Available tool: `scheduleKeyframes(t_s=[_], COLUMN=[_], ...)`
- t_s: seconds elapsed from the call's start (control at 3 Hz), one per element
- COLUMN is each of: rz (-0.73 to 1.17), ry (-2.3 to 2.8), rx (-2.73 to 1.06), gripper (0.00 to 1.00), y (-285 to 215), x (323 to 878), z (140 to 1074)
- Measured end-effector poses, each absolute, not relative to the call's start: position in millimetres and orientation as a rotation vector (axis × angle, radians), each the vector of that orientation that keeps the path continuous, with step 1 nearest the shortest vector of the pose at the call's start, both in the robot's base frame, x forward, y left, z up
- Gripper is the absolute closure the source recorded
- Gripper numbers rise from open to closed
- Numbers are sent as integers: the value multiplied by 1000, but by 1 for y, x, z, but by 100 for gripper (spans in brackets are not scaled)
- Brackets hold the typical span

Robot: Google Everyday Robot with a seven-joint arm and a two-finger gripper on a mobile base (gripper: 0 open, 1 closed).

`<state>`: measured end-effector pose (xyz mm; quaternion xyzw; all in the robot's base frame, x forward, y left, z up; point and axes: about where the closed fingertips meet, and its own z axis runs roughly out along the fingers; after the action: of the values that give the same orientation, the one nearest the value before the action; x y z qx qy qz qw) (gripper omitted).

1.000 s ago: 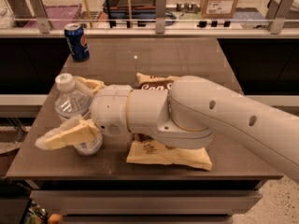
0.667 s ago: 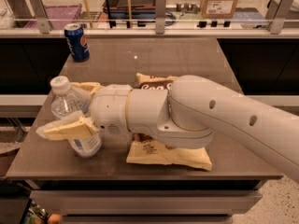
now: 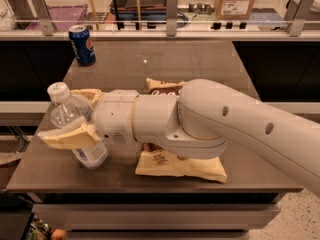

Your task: Move blue plastic bottle near pepsi can

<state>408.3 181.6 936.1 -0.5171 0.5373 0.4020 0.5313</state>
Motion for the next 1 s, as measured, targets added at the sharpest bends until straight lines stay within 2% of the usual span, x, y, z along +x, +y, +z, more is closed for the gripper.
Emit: scheduleKeyframes(t_s=[0.33,1.0], rz=[957,865], ry=[1284,1332], rx=[-1258,-1247], gripper=[100,100], y=[176,145], x=[417,487], z=[948,1005])
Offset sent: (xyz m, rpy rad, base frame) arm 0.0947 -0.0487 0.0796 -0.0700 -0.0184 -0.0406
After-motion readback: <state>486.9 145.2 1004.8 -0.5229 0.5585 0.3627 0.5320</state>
